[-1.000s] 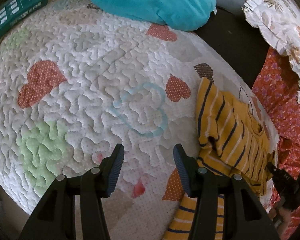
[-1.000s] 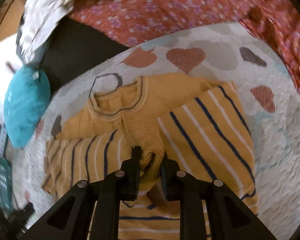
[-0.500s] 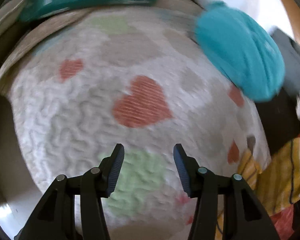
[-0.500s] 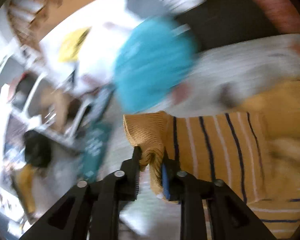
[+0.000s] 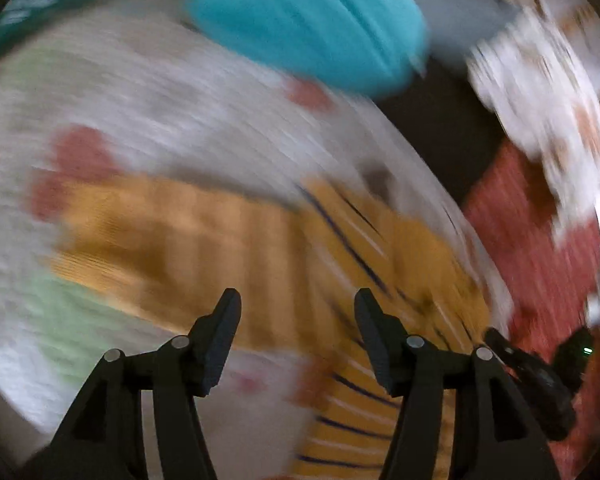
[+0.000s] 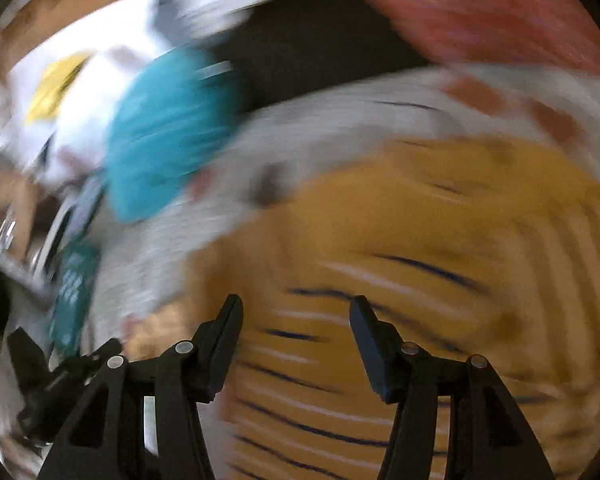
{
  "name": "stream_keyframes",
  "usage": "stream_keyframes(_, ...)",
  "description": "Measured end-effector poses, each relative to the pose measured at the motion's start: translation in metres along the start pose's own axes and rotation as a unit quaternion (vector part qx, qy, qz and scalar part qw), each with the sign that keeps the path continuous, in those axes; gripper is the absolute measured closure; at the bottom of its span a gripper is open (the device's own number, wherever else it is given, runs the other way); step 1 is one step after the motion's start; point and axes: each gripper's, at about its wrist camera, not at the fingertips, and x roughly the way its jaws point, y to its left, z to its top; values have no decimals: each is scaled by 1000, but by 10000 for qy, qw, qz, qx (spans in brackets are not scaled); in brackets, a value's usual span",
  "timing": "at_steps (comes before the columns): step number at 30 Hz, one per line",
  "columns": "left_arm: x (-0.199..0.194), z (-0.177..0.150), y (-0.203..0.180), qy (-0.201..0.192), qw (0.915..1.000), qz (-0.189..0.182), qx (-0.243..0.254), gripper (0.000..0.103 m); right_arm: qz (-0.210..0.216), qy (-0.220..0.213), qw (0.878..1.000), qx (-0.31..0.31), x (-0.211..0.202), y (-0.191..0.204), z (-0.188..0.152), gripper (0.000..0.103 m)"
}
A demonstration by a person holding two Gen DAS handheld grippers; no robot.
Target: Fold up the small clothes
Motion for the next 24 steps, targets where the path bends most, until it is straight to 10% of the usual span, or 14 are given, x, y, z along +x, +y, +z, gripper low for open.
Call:
stream_keyframes(3, 46, -14, -47, 719, 9956, -377, 460, 45, -175, -107, 9984, 536, -24, -59, -13, 43)
stream_keyframes(10, 119, -50, -133, 933, 9783, 350, 1817, 39, -142, -238, 9955, 902, -49, -121, -45, 43)
stream_keyframes(15, 130, -43, -165, 1401, 9575, 430, 2483, 99, -94, -253, 9946, 1001, -57, -141, -56, 43)
stream_keyframes(20, 104, 2, -144, 1331, 9551, 634, 2572, 99, -109, -423, 9947, 934, -69, -149, -50, 43)
stream_keyframes(24, 98, 24, -120, 1111, 9407, 1669, 2736, 98, -172, -534, 9955, 762, -73, -146, -45, 43)
